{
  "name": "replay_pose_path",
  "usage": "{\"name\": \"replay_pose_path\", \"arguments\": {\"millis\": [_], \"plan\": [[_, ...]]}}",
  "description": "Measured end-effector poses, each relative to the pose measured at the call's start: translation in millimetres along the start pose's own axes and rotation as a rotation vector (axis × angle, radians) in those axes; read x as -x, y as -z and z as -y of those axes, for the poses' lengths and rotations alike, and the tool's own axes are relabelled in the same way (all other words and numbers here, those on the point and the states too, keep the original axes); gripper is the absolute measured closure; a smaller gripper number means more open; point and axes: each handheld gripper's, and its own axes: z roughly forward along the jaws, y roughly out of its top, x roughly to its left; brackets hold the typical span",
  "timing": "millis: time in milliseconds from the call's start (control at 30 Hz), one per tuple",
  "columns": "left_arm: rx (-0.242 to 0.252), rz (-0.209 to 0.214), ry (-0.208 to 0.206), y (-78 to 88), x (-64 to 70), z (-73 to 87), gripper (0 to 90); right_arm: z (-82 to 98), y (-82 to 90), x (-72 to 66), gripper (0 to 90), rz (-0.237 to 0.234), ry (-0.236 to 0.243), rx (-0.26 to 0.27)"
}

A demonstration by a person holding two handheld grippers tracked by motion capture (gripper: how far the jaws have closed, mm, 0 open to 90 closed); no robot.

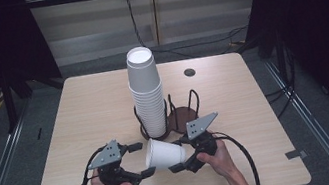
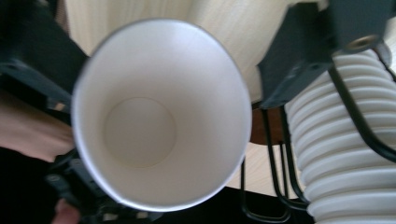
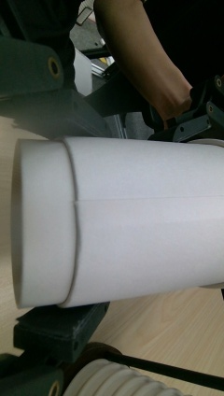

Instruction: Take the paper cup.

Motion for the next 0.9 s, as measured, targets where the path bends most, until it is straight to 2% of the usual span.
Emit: {"name": "replay_pose_path", "arguments": {"millis": [33, 133, 233, 500, 600, 633, 900], "plan": [[-0.013, -0.007, 0.008, -2.0, -1.2, 0.3, 1.9, -0.6, -0.5, -0.8, 23.1, -0.002, -0.001, -0.003], [-0.014, 0.017, 0.011, -3.1, -1.9, 0.7, 2.7, -0.6, -2.2, -1.6, 23.2, 0.002, 0.005, -0.004], [-0.018, 0.013, 0.001, -3.7, -1.9, 0.7, 0.0, -1.1, -5.7, -2.5, 23.1, -0.006, 0.010, -0.008], [-0.016, 0.039, -0.010, -6.6, -1.7, 1.4, 0.0, -4.9, -10.0, -4.7, 23.1, -0.006, 0.029, -0.006], [-0.020, 0.036, -0.018, -8.4, -1.1, 1.6, 0.0, -5.3, -9.6, -5.0, 23.1, -0.008, 0.033, -0.006], [-0.017, 0.050, -0.018, -9.9, -1.1, 2.1, 0.0, -5.4, -9.5, -5.5, 23.1, -0.010, 0.035, -0.004], [-0.013, 0.084, -0.007, -14.0, -2.9, 2.9, 3.5, -5.5, -9.9, -4.9, 23.1, -0.011, 0.031, -0.020]]}}
